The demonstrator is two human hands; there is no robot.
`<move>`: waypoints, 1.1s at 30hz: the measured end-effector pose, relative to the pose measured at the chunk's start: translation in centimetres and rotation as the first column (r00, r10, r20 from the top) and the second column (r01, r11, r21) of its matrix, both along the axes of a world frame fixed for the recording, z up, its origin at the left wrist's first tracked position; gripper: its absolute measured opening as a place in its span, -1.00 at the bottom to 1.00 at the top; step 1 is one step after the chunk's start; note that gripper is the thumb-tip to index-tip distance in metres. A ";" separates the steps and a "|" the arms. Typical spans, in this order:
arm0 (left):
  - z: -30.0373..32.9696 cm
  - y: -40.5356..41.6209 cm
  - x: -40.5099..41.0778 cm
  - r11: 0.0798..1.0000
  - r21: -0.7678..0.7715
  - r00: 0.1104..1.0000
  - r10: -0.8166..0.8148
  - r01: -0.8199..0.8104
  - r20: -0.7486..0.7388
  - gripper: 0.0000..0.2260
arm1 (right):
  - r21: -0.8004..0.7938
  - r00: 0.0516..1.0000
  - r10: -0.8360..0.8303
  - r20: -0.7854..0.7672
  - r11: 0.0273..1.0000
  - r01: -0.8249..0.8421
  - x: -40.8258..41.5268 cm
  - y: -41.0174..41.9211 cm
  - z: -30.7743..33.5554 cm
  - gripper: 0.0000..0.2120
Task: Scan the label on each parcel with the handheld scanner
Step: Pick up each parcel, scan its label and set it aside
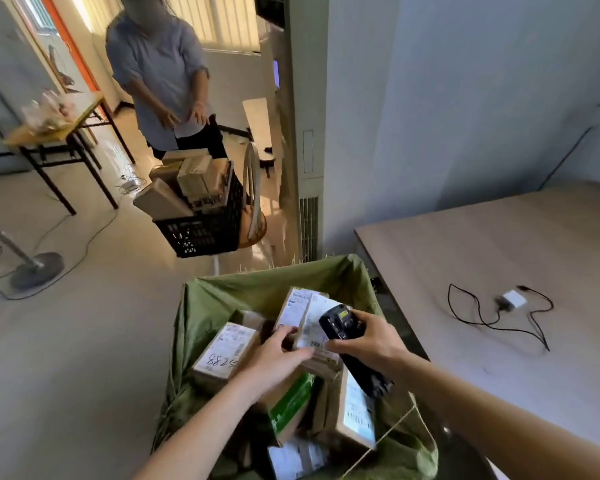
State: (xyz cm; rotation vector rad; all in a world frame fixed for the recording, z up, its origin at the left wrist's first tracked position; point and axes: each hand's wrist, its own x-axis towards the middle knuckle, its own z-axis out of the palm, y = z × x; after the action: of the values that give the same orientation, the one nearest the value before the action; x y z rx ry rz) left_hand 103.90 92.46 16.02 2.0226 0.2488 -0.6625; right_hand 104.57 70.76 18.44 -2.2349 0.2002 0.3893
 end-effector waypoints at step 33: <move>22.5 -22.6 -14.9 0.686 0.143 0.482 -0.628 0.713 0.610 -0.47 | -0.331 0.693 -0.633 0.346 0.609 0.721 -40.9 -16.7 25.4 -0.59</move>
State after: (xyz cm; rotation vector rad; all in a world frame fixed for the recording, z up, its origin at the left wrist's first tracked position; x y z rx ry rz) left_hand 89.01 69.90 38.48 2.0524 -1.0409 -0.3980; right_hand 63.71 54.02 43.83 -2.3958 1.1070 -0.3437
